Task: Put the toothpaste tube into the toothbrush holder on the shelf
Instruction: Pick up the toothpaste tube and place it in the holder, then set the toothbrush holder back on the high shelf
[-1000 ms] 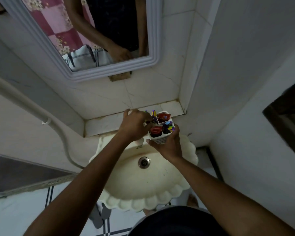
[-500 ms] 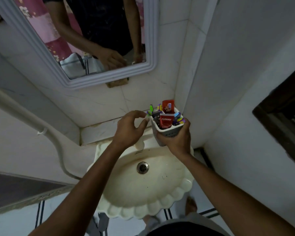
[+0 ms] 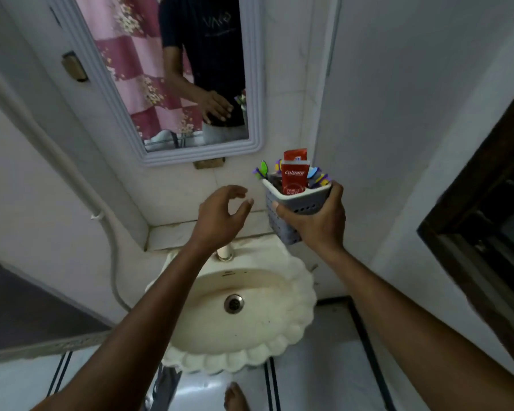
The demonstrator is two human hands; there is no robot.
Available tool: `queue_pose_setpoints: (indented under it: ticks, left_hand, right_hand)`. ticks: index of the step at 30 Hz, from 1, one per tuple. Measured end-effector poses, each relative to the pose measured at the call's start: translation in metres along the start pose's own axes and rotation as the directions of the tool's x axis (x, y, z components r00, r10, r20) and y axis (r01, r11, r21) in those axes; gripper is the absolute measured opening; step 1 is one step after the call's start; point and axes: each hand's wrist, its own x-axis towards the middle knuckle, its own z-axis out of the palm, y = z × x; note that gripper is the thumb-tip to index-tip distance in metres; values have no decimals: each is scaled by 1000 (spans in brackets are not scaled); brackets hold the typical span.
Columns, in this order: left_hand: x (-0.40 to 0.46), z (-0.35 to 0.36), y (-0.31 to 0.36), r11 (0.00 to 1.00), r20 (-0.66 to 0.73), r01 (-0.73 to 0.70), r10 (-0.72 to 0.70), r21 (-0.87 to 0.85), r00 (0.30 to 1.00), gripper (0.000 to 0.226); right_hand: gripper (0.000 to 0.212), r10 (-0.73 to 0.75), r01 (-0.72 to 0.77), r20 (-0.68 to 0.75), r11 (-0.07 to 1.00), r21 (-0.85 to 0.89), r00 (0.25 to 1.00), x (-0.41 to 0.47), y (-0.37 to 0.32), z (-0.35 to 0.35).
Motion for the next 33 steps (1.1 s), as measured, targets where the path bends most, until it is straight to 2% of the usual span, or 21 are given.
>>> queue_pose_setpoints:
  ticks: [8,16,21,26,33]
  left_hand:
    - [13,-53,84,996,-150,-87,85,-6,985,39]
    - [81,-149,187,945,-227,-317,328,84,917,45]
    - [137,-216,241,895,-323,-412,446,172,835,52]
    - [194,-269,275,841,-461,-487,538,236,706,51]
    - [263,-309,290,841,-520,-494,530,220,670,43]
  right_hand:
    - [102,-169,171,-27,977,129,985,44,-94,-65]
    - [107,-352,377,-151,905,199,924,91,-240,-113]
    - [102,-418,461,-218,861,214,882,125,-335,-132]
    - [108,-464,528,-301,830,181,833,157,-409,-136]
    - [102,-475,548,-368,828,121,799,204,-485,-130]
